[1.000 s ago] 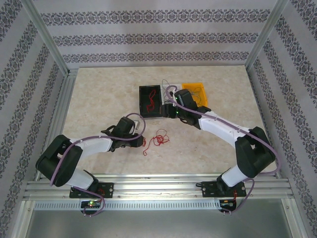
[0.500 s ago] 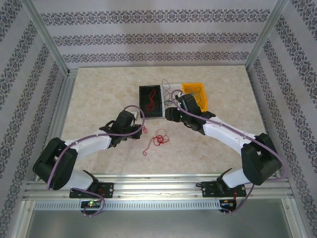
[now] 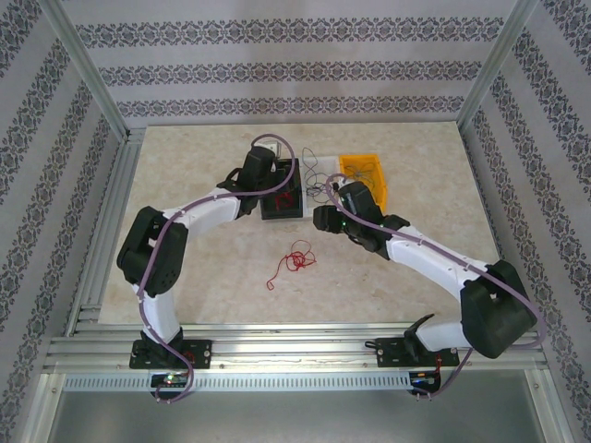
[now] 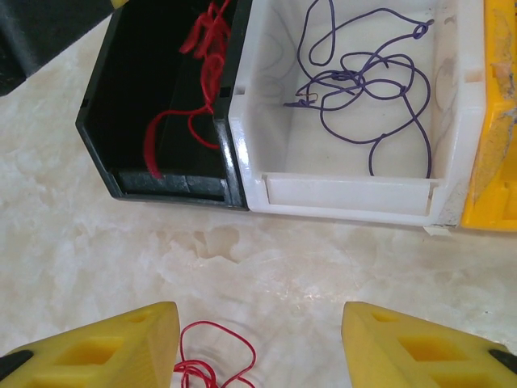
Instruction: Untangle the cables
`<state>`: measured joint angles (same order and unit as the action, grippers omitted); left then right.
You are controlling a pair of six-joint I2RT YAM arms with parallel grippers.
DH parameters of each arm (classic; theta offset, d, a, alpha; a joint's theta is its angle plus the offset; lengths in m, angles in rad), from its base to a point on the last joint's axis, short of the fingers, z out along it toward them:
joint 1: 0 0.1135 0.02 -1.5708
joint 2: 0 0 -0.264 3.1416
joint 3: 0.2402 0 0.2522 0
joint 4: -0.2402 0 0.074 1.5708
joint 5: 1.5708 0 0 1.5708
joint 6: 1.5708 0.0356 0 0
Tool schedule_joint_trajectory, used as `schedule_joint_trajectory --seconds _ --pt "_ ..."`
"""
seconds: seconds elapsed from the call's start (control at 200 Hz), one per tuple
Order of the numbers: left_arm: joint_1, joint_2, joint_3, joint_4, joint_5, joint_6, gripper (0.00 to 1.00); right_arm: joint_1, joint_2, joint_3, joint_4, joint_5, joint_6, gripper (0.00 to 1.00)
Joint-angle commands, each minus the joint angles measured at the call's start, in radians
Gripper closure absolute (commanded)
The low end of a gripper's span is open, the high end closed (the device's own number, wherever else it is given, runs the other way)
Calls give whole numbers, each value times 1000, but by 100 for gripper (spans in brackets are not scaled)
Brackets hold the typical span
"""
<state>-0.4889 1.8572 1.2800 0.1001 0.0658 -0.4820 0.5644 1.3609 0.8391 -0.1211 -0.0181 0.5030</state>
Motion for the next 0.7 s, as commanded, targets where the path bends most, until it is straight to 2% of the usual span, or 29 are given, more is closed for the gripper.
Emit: schedule_joint_trajectory --seconds 0.0,0.11,0.31,0.49,0.695 --pt "7 -56 -63 21 4 23 27 -11 -32 -34 -1 13 13 44" --pt "-3 -148 -194 4 93 76 26 -13 -37 -50 1 19 17 44" --pt "-35 -276 -370 -131 314 156 27 -1 -10 -54 -1 -26 22 44" --pt "-50 -342 -474 -187 393 194 29 33 10 -69 -2 -30 33 44" --pt "-65 -314 -499 -218 460 209 32 61 77 -48 -23 -83 21 44"
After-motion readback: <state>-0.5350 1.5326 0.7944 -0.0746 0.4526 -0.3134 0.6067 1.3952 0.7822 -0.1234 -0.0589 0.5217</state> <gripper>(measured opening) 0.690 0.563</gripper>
